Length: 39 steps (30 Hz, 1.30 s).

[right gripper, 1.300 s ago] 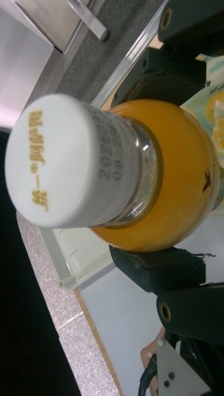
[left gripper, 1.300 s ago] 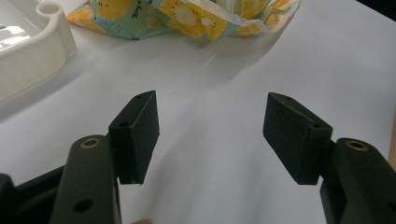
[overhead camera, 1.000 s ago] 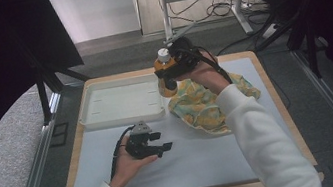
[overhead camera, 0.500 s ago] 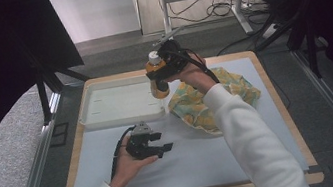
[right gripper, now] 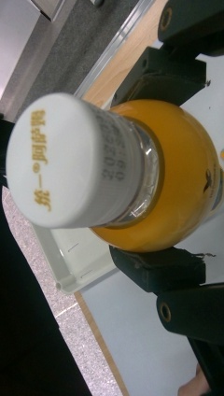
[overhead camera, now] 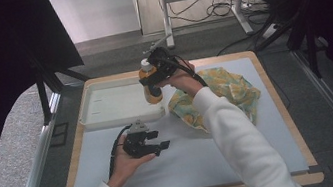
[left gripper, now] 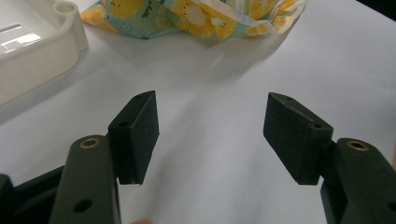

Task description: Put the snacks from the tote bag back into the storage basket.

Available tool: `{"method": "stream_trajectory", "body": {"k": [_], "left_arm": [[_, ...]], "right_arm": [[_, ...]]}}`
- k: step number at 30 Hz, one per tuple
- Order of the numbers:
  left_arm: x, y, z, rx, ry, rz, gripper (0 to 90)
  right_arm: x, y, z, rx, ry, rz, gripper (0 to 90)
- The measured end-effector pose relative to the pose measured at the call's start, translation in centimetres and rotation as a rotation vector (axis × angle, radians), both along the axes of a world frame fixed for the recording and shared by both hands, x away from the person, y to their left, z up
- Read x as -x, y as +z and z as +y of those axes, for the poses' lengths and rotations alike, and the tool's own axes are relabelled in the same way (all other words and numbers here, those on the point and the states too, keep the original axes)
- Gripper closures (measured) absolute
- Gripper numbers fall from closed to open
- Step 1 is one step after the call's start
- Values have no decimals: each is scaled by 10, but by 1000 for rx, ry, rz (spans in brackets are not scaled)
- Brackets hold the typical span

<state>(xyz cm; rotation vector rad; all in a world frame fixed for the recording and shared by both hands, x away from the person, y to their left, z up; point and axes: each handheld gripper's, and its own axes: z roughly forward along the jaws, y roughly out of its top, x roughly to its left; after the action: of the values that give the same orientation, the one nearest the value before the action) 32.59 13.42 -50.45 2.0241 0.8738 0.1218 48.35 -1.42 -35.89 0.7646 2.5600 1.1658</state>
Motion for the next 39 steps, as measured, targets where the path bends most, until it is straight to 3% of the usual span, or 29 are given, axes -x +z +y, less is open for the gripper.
{"method": "stream_trajectory", "body": {"k": [16, 29, 39], "left_arm": [[2, -2, -5, -42, -16, -4, 355], [2, -3, -5, -34, -21, 2, 356], [2, -4, -5, -35, -23, 6, 356]], "right_arm": [[-13, -30, 21, 42, -33, 29, 304], [-16, -55, 34, 102, -56, 59, 303], [-16, -74, 32, 138, -57, 80, 300]]}}
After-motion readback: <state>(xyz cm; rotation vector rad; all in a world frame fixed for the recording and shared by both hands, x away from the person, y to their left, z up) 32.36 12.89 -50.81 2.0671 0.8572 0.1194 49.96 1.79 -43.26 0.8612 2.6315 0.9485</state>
